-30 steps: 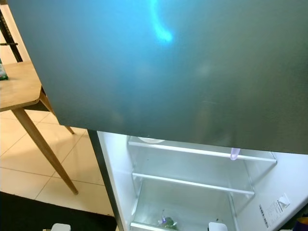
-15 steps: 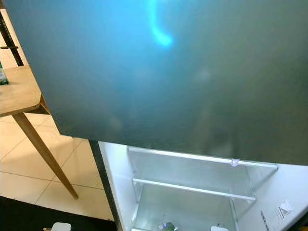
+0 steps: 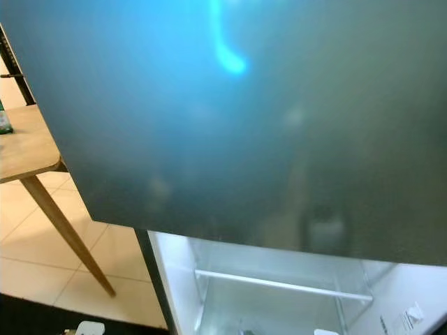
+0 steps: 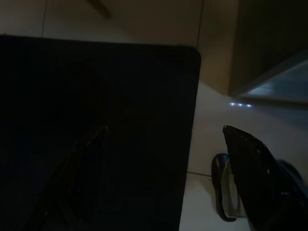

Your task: Restocking fridge

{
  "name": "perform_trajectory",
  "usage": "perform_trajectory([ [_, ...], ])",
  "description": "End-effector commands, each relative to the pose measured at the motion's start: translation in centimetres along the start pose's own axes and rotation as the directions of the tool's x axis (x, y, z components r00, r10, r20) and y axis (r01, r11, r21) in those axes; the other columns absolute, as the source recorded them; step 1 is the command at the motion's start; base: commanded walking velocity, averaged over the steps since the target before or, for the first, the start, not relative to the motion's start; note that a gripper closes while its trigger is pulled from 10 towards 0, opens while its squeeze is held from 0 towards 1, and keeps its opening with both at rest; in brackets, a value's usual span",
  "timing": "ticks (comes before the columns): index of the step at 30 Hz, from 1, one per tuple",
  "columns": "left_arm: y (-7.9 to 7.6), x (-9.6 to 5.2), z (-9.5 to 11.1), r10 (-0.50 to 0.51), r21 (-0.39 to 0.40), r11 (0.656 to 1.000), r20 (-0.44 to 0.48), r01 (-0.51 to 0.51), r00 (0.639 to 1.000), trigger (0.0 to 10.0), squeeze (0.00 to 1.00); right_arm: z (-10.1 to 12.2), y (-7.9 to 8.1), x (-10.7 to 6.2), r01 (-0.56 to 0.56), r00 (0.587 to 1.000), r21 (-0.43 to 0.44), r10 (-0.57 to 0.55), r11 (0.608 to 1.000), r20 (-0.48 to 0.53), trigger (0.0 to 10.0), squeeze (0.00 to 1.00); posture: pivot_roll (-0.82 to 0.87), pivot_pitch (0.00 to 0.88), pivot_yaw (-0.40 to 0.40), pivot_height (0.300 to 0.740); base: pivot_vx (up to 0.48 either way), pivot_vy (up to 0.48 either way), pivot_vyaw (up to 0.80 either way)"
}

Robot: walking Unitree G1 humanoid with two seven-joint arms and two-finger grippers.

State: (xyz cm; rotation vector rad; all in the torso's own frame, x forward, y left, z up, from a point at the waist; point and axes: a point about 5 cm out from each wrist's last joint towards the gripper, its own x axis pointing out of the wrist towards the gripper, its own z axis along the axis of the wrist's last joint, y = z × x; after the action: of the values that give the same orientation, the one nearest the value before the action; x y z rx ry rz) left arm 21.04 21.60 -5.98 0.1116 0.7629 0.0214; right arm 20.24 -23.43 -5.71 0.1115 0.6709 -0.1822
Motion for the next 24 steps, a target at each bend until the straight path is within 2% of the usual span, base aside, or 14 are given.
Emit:
perform_trajectory([
  [1,0.24,-0.15,-0.48,0.001,0.007,1.0,-0.016,-0.001,1.0,10.0,0.0,-0.6,0.08,-0.17,-0.002,1.0,-0.006,0.002,1.0,-0.019,10.0,0.0,-0.08,0.095,0.043,0.686,0.0,0.0,0.0],
  [24,0.11,-0.04,-0.18,-0.012,0.02,1.0,-0.011,0.012,1.0,10.0,0.0,-0.51,0.0,-0.19,0.006,1.0,0.04,-0.006,0.999,0.007,10.0,0.0,-0.08,0.117,0.059,0.686,0.0,0.0,0.0],
])
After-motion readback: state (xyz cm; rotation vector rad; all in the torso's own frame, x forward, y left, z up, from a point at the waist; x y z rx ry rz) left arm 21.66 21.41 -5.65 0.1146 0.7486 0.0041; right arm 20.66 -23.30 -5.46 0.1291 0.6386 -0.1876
